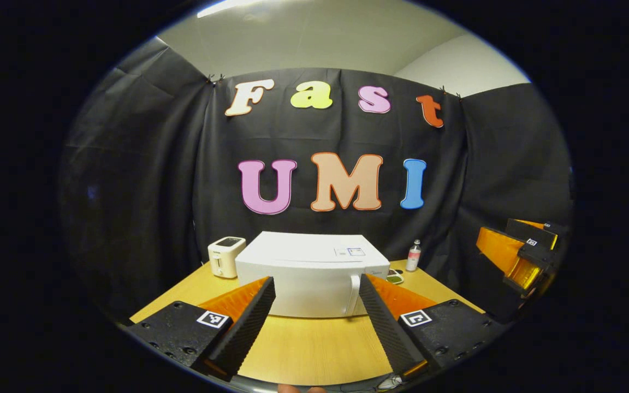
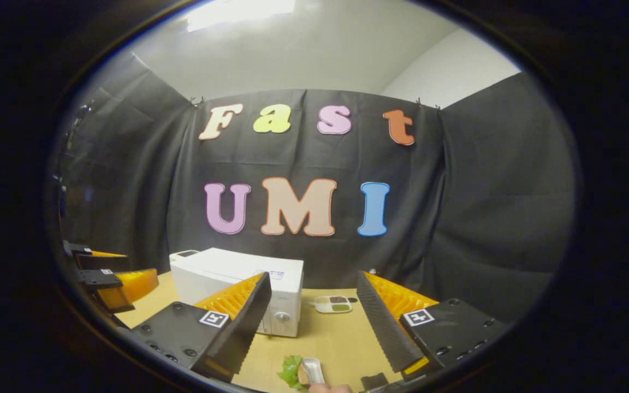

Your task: Open the microwave oven with the left hand, put the food in, and close the microwave oven.

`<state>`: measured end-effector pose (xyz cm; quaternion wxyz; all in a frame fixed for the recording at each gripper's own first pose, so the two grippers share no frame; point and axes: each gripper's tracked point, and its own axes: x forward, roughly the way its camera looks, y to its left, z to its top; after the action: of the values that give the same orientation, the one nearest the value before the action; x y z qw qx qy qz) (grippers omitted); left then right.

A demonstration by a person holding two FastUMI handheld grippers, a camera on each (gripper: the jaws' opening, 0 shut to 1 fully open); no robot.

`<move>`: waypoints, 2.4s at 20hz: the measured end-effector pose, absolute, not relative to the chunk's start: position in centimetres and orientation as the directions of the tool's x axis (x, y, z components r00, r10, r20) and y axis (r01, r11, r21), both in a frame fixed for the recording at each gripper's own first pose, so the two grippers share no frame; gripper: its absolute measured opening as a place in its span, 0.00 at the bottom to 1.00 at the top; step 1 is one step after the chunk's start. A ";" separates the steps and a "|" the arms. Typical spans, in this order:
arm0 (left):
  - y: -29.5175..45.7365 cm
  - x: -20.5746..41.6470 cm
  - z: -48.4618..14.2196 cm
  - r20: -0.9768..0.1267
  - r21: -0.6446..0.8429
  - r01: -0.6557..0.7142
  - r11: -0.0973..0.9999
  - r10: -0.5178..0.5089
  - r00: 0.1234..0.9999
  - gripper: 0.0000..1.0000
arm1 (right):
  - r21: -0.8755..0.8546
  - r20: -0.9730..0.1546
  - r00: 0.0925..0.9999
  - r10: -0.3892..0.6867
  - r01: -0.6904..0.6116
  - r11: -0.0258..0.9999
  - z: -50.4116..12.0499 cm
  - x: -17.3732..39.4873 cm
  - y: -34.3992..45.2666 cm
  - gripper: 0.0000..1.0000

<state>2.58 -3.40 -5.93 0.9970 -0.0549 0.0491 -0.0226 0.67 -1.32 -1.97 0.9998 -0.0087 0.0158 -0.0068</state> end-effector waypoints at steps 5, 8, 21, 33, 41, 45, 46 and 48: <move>-4.9 5.6 -9.8 -0.131 -0.045 0.063 0.997 -0.069 0.989 0.99 | -0.044 -0.029 0.999 -0.030 0.029 0.999 -1.8 0.2 -3.1 0.99; -7.1 7.8 -12.1 -0.149 -0.031 0.099 0.995 -0.102 0.983 0.99 | -0.069 -0.040 0.998 -0.054 0.051 0.996 -2.1 -0.4 -5.0 0.96; -14.2 18.3 -22.2 -0.225 0.050 0.161 0.986 -0.146 0.963 0.99 | -0.210 -0.125 0.976 -0.178 0.150 0.966 -3.0 -3.2 -14.0 0.97; -16.0 23.1 -26.0 -0.295 0.060 0.151 0.987 -0.127 0.947 0.99 | -0.158 -0.167 0.955 -0.247 0.222 0.962 -3.6 -4.4 -18.2 0.97; -15.6 24.3 -26.9 -0.313 0.095 0.136 0.986 -0.100 0.944 0.33 | -0.129 -0.183 0.957 -0.227 0.206 0.970 -4.0 -4.0 -17.8 0.97; -15.7 24.2 -26.7 -0.290 -0.029 0.116 0.993 -0.120 0.950 0.15 | -0.115 -0.176 0.959 -0.224 0.206 0.972 -3.8 -4.0 -17.7 0.97; -15.9 24.3 -26.5 -0.286 -0.038 0.124 0.992 -0.129 0.949 0.13 | -0.113 -0.174 0.959 -0.223 0.205 0.972 -3.7 -3.9 -17.6 0.97; -16.0 24.0 -26.5 -0.299 -0.063 0.130 0.990 -0.143 0.943 0.07 | -0.099 -0.181 0.959 -0.220 0.204 0.974 -3.9 -3.8 -17.5 0.97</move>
<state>24.01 -15.95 -26.55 0.9855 -0.0210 0.1533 -0.0693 -3.83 -17.49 -3.91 0.9888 -0.0397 0.0956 -0.1072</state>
